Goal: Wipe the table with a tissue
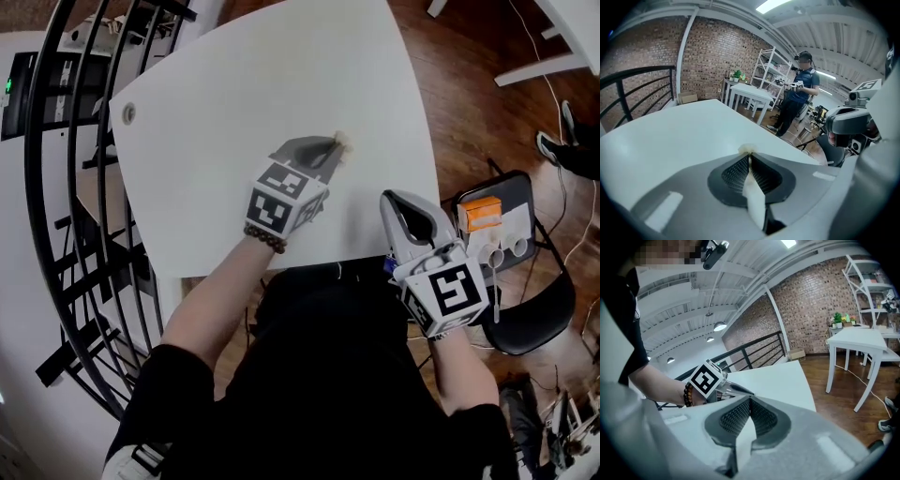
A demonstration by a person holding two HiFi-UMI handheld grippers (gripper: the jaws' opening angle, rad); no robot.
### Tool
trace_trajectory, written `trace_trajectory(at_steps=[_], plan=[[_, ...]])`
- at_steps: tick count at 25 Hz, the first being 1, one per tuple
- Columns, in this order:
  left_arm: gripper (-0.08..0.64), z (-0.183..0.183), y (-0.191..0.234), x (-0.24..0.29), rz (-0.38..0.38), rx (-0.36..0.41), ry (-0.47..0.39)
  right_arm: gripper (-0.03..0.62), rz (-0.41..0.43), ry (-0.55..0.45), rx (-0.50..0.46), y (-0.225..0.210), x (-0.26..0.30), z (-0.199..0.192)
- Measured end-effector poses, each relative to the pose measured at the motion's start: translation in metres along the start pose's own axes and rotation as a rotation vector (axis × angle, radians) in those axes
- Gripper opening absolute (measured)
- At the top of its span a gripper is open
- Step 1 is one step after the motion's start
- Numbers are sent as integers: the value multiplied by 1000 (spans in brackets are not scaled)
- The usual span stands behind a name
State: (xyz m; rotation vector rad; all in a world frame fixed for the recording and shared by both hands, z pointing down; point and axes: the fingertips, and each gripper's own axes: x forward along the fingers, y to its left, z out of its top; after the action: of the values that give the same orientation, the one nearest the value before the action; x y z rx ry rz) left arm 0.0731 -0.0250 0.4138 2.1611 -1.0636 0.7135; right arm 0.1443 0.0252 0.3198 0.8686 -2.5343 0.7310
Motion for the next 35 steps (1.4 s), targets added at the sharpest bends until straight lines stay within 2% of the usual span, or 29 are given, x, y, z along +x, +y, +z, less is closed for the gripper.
trace_trajectory(at_steps=[5,18,24,35], plan=[[34,-12,-5,-26,10,-9,-34,-11,12,2,-27,23,0,-1],[34,-57,-15,-129,84,-51,-148,-11,68,-14,-158,119,-13,-7],[34,-65,-4,-170,115,-73,-197,-11,80,-23,-206,151,-6,1],[34,-88,-12,-248,191,-103,-299,-11,103,-60,-282,209,-17,1]])
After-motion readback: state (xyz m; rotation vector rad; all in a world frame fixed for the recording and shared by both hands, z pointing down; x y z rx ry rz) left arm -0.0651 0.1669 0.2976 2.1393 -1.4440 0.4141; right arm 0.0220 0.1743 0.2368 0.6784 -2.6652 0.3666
